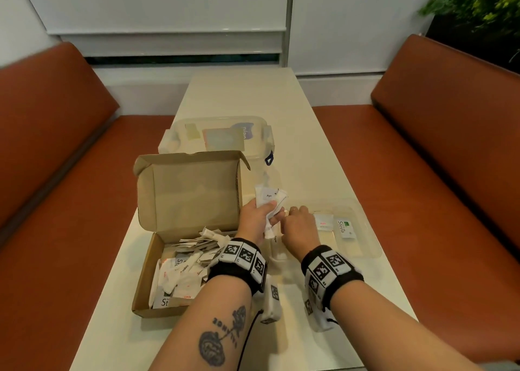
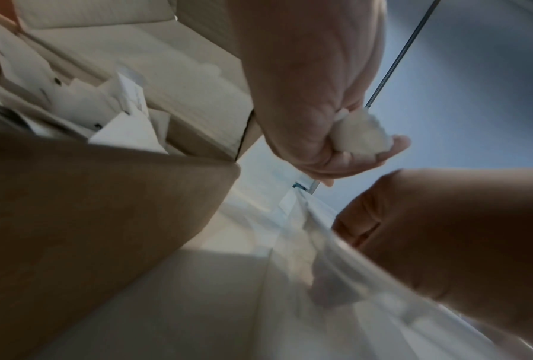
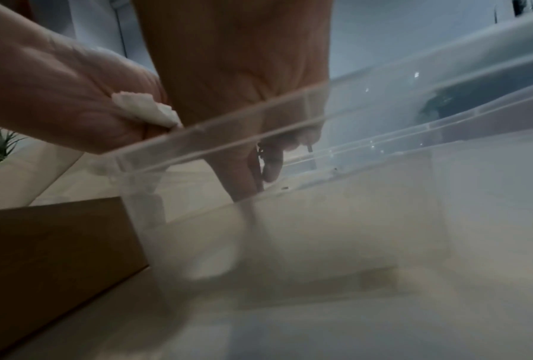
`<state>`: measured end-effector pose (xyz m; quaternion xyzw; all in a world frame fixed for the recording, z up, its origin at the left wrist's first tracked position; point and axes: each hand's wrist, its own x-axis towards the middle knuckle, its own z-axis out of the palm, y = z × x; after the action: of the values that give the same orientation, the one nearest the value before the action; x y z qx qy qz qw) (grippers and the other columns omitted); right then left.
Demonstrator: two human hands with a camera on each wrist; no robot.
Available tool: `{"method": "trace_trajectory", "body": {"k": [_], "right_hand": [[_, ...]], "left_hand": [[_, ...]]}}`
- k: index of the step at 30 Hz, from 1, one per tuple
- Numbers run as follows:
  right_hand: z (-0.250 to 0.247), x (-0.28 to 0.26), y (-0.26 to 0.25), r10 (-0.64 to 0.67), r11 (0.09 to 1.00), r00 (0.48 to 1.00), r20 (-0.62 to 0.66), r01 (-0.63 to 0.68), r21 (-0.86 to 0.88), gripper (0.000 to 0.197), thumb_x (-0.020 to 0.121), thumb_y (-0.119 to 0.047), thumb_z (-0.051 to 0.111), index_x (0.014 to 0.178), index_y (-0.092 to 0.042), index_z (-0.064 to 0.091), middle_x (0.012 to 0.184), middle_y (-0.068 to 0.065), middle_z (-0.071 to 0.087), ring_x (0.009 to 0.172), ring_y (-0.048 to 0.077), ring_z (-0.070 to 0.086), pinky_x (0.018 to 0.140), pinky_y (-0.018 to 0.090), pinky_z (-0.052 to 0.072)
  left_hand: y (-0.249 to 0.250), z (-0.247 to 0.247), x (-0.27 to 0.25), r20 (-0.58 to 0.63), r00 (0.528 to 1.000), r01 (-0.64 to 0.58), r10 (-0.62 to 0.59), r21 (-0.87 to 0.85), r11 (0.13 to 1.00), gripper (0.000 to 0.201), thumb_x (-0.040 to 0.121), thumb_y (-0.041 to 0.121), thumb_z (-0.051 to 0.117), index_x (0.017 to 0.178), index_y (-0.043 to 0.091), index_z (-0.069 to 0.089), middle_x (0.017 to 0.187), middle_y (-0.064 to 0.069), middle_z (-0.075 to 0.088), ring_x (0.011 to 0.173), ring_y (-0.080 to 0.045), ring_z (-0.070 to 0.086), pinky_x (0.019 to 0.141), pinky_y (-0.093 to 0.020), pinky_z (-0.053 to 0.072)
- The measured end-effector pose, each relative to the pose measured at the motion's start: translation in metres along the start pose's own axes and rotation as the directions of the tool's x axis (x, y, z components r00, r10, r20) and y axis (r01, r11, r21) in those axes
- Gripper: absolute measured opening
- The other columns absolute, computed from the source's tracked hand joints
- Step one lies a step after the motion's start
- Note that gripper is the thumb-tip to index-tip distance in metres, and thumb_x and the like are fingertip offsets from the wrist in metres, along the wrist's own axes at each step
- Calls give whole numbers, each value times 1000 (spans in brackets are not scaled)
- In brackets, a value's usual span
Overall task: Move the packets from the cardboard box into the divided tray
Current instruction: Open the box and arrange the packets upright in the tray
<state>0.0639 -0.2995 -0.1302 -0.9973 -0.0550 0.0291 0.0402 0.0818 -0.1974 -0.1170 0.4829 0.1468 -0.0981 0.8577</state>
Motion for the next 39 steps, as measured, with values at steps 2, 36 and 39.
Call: {"method": "trace_trajectory", "body": {"k": [2, 36, 39], "right_hand": [[0, 0, 3, 17, 997, 1000, -23, -19, -73, 23, 90, -17, 52, 106, -18, 68, 115, 4, 53, 113, 27, 40, 87, 34, 34], [-31, -8, 55, 374, -124, 909, 185, -149, 981, 27, 81, 9, 64, 95, -10, 52, 78, 16, 66, 58, 21, 66, 66, 27, 59], [-29, -8, 54, 356, -105, 915, 187, -160, 982, 26, 81, 10, 62, 97, -7, 52, 73, 13, 67, 57, 22, 64, 64, 28, 58]], "left_hand": [[-1, 0, 0, 5, 1000, -3, 3, 5, 1000, 13, 91, -7, 52, 95, 3, 60, 84, -12, 64, 62, -17, 66, 53, -20, 55], [-6, 18, -13, 141, 988, 48, -65, 119, 992, 25, 93, -2, 52, 117, 2, 57, 116, -20, 63, 104, -32, 64, 83, -41, 57], [-10, 22, -12, 143, 988, 31, -57, 174, 984, 26, 92, -5, 51, 118, -4, 56, 117, -23, 62, 105, -35, 64, 87, -39, 56]]}}
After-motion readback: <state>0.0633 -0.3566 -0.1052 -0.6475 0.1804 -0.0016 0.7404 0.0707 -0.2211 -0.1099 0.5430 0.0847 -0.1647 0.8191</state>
